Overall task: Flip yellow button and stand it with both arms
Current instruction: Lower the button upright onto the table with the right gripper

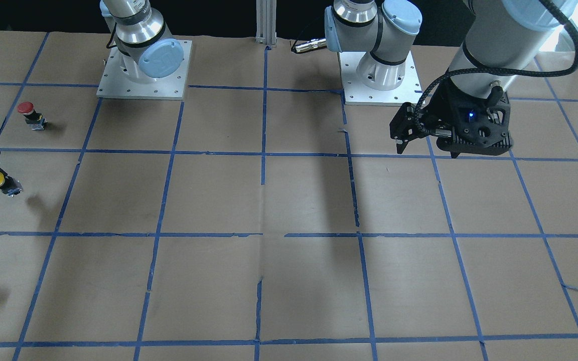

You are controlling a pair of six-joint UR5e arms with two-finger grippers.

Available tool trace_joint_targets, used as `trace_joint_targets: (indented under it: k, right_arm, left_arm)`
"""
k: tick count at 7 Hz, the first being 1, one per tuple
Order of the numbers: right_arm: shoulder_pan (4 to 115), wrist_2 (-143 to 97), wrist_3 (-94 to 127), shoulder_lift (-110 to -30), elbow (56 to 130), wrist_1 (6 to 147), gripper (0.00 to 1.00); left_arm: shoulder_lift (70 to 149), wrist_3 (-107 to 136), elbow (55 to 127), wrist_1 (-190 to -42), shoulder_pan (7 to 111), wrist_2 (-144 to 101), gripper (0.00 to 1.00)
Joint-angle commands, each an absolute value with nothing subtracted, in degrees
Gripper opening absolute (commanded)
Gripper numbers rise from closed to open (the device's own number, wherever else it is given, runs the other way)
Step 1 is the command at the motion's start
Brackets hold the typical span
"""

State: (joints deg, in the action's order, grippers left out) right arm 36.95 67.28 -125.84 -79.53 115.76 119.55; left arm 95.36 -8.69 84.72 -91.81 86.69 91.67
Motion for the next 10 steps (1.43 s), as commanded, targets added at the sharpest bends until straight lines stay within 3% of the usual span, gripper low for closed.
trace_joint_targets:
  k: [1, 6, 8, 9, 10]
  right_arm:
    - [35.4, 67.3, -131.7, -78.4, 115.8, 119.7, 0.26]
    - [33.1, 62.2, -138.8, -77.2, 116.2, 119.0, 0.28]
    - [33.1, 62.9, -140.6, -76.6, 115.8, 119.1, 0.38]
    - [33.1, 62.3, -140.7, -76.6, 116.0, 118.9, 0.86]
    - [33.1, 62.4, -140.3, -76.6, 115.8, 118.9, 0.97]
  left_arm:
    - [95.4, -8.6, 84.7, -91.7, 86.7, 91.7, 0.99]
    - [95.3, -8.6, 84.7, -91.7, 86.7, 91.7, 0.99]
    - [95.3, -8.5, 84.7, -91.4, 86.7, 91.7, 0.99]
    - [95.2, -8.5, 84.7, -91.4, 86.7, 91.7, 0.99]
    - [95.2, -8.6, 84.8, -91.4, 86.6, 91.7, 0.99]
